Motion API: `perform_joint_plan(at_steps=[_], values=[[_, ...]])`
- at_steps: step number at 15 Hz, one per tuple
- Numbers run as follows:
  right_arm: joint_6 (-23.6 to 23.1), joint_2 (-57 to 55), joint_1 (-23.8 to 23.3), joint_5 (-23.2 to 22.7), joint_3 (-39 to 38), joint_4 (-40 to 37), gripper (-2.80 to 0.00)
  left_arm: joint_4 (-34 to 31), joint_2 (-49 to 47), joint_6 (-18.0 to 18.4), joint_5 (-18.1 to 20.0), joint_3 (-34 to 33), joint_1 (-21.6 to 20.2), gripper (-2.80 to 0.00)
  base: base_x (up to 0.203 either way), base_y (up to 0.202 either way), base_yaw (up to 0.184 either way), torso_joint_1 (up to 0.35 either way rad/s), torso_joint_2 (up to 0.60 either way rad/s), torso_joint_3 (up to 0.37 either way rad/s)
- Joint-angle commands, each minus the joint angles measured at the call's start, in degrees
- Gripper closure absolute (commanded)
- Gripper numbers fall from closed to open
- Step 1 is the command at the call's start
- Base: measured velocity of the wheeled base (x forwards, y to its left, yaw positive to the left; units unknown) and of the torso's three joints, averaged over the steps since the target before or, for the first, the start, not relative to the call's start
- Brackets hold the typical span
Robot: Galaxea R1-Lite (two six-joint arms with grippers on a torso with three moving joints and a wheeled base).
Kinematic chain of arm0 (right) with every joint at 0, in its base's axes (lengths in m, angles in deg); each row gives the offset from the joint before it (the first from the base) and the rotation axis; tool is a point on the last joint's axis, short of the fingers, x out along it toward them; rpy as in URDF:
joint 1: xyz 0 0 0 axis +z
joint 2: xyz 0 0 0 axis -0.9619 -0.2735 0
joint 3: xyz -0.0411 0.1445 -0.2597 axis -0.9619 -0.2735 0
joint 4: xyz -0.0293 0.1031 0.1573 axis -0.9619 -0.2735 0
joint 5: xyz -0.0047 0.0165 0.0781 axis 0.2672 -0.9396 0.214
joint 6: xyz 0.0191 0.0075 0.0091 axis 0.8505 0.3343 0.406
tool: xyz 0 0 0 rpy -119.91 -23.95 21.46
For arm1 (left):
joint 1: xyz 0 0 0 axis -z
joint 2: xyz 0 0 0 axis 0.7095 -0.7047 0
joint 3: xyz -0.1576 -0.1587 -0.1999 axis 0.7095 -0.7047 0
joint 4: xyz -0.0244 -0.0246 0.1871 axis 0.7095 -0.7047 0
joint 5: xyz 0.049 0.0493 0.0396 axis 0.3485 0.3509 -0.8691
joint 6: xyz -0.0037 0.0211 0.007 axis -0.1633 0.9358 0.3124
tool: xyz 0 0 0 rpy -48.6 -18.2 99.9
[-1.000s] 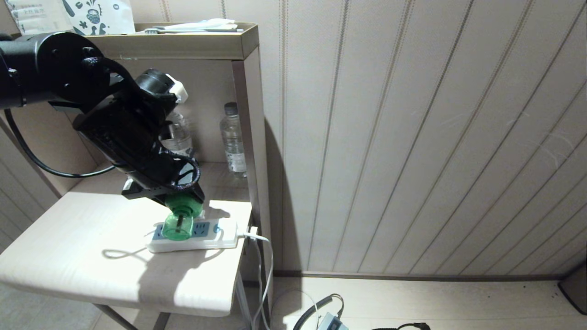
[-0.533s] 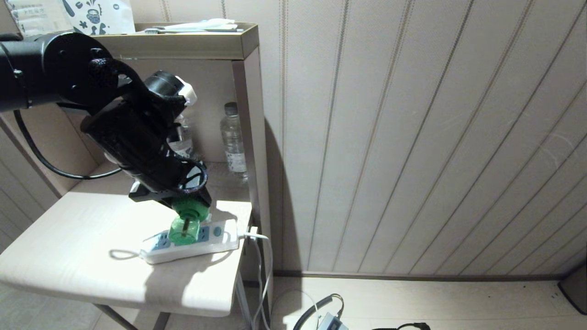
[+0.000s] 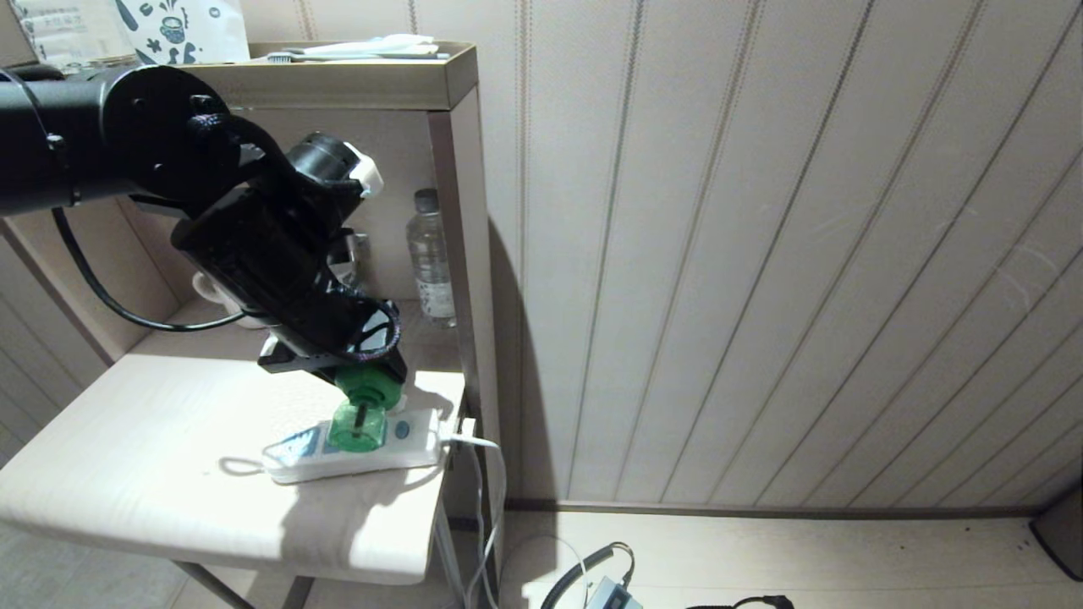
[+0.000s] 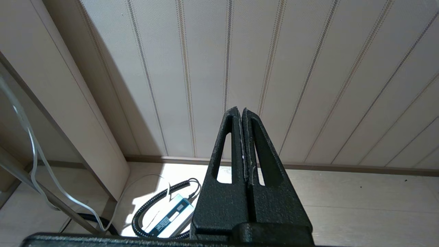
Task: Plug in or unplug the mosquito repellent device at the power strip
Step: Insert the plug into the socket
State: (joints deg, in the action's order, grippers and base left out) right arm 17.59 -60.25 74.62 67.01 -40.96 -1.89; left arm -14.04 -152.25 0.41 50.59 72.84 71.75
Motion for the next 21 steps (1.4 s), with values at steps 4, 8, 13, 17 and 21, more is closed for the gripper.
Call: perform_joint_plan(at_steps=[4,8,13,17,21], values=[[0.0,0.0,0.0,0.0,0.0,0.0,0.0,-0.4,-0.4,-0.2,0.0,0.0,1.8,0.0,0.0,0.0,0.0,0.0,0.0,0.0],[0.0,0.0,0.0,0.0,0.0,0.0,0.0,-1.0,0.0,-0.8,-0.1,0.0,1.9,0.0,0.0,0.0,0.0,0.0,0.0,0.0],[0.0,0.0,0.0,0.0,0.0,0.0,0.0,-0.7,0.8,-0.9,-4.1,0.0,1.7,0.0,0.0,0.0,0.0,0.0,0.0,0.0],[0.0,0.0,0.0,0.0,0.0,0.0,0.0,-1.3,1.1,-1.2,-4.0,-0.7,1.3,0.0,0.0,0.0,0.0,0.0,0.0,0.0],[0.0,0.0,0.0,0.0,0.0,0.0,0.0,-1.8,1.5,-1.3,-3.9,-1.0,1.4,0.0,0.0,0.0,0.0,0.0,0.0,0.0]])
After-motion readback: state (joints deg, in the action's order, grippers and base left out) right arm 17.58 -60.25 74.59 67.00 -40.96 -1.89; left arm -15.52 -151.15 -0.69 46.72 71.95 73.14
